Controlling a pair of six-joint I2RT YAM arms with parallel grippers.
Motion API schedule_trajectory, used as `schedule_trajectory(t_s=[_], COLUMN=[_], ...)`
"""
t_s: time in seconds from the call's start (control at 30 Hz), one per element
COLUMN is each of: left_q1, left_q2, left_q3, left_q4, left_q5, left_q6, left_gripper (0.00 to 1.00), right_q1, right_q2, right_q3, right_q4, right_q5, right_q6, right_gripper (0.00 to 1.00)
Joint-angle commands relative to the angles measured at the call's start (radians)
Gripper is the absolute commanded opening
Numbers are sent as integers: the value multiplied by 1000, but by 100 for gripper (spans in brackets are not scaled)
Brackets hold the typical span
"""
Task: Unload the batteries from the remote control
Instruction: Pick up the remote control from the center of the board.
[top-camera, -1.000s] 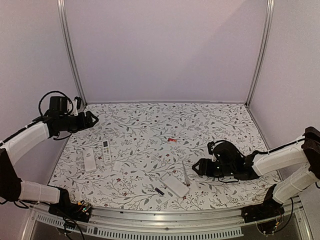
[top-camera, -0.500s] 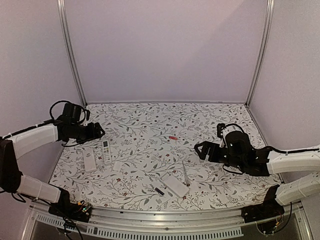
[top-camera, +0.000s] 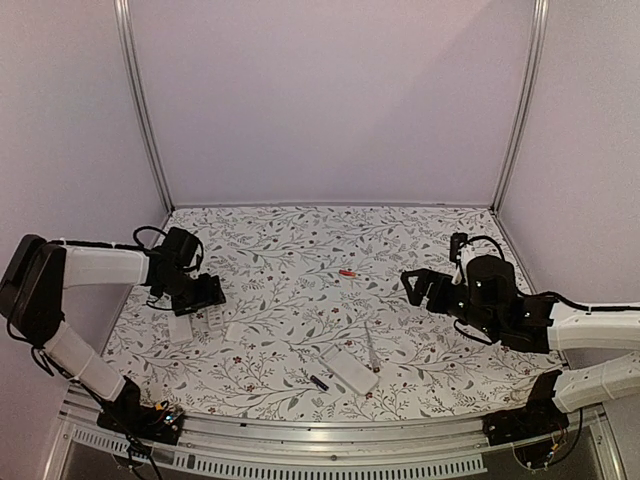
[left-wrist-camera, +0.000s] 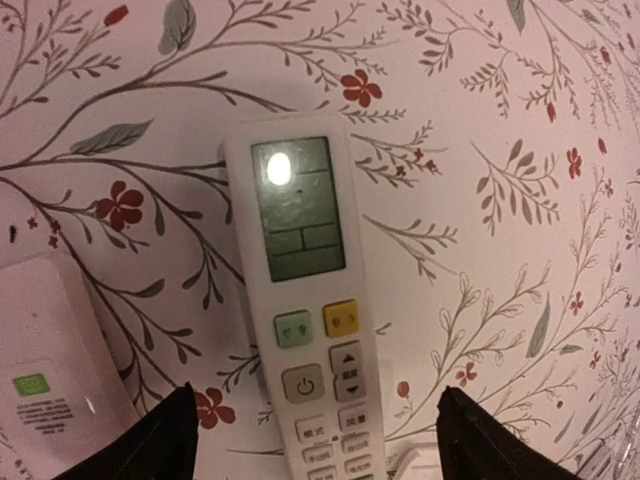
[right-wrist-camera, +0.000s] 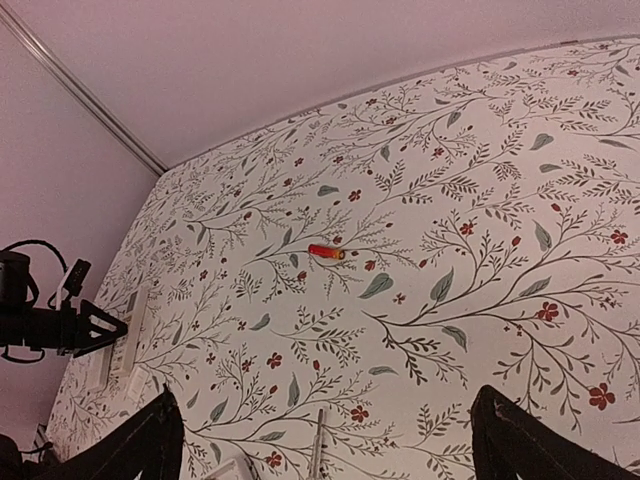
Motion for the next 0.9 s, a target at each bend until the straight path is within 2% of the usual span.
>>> schedule_trajectory(t_s=[0.0,0.2,0.3,0.87], left_q1=[-9,-11,-11,-9], left_q2=[39,84,100,127], left_q3=[28,58,67,118], left_q4=[-19,-31,-35,-110], left_q5=[-21,-50,-54,-136], left_q6=[-14,-1,2,32], left_gripper=[79,59,54,47], right_q1=[-3,-3,-4,-4], right_q2=[30,57,64,79], right_q3=[-9,-6,-5,-14], right_q4=[7,17,17,22], right_q5=[27,28,25,26], right_q6=[3,4,9,24], right_gripper=[99,99,99,99])
